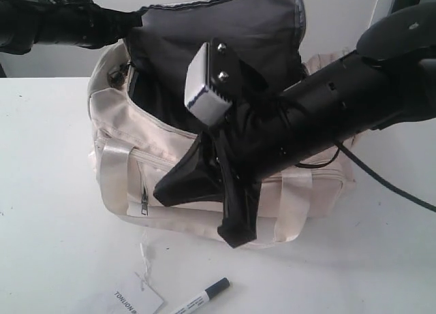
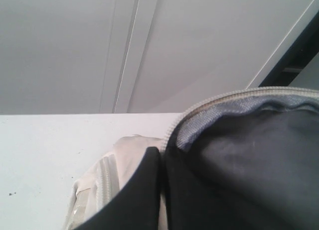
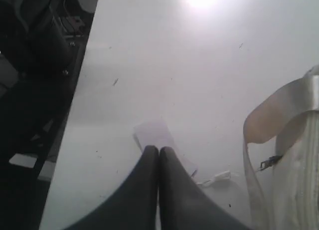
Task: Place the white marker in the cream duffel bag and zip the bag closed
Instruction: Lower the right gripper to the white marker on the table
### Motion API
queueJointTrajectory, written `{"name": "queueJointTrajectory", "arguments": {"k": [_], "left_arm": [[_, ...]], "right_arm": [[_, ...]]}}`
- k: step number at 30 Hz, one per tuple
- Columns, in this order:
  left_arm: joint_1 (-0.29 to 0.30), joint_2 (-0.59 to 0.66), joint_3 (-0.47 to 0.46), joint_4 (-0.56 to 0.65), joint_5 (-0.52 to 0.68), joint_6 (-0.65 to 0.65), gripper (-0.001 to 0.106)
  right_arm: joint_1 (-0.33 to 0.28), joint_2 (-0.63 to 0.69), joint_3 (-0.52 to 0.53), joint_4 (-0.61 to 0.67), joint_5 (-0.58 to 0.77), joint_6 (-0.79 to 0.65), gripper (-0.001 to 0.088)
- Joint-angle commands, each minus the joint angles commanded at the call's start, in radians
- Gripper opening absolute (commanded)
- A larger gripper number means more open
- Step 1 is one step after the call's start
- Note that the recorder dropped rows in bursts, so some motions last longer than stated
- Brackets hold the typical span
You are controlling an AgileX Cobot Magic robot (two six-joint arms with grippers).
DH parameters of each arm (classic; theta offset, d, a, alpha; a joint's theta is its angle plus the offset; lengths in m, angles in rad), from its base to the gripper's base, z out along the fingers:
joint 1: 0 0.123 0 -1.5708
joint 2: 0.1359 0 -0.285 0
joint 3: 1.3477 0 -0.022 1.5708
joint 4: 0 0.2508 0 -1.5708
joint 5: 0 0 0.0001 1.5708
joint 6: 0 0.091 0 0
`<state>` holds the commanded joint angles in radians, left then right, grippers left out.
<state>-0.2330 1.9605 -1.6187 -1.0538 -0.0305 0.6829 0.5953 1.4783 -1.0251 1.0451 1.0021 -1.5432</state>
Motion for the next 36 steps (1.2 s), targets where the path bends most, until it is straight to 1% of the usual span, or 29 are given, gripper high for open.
{"name": "queueJointTrajectory", "arguments": {"k": [5,8,11,15,21,25,28,30,32,34,36], "left_arm": [[0.000,0.000,0.000,0.038,0.000,0.000,0.000],[0.000,0.000,0.000,0.038,0.000,0.000,0.000],[0.000,0.000,0.000,0.038,0.000,0.000,0.000],[0.000,0.000,0.000,0.038,0.000,0.000,0.000],[0.000,0.000,0.000,0.038,0.000,0.000,0.000],[0.000,0.000,0.000,0.038,0.000,0.000,0.000],[0.000,0.000,0.000,0.038,0.000,0.000,0.000],[0.000,0.000,0.000,0.038,0.000,0.000,0.000],[0.000,0.000,0.000,0.038,0.000,0.000,0.000],[0.000,0.000,0.000,0.038,0.000,0.000,0.000],[0.000,0.000,0.000,0.038,0.000,0.000,0.000]], "right_arm": [[0.086,0.000,0.002,-0.125,-0.019,0.002,0.0003],[0.124,0.000,0.002,-0.178,-0.027,0.002,0.0003],[0.155,0.000,0.002,-0.223,-0.059,0.002,0.0003],[0.176,0.024,0.003,-0.281,-0.087,0.002,0.0015],[0.196,0.091,0.003,-0.328,-0.157,0.002,0.0163],[0.206,0.121,0.003,-0.365,-0.192,0.000,0.0203],[0.214,0.139,0.003,-0.428,-0.200,-0.004,0.0251],[0.225,0.146,0.003,-0.473,-0.204,-0.004,0.0319],[0.234,0.154,0.003,-0.489,-0.212,-0.004,0.0377],[0.242,0.165,0.003,-0.499,-0.225,-0.004,0.0395],[0.243,0.183,0.003,-0.503,-0.225,-0.004,0.0395]]}}
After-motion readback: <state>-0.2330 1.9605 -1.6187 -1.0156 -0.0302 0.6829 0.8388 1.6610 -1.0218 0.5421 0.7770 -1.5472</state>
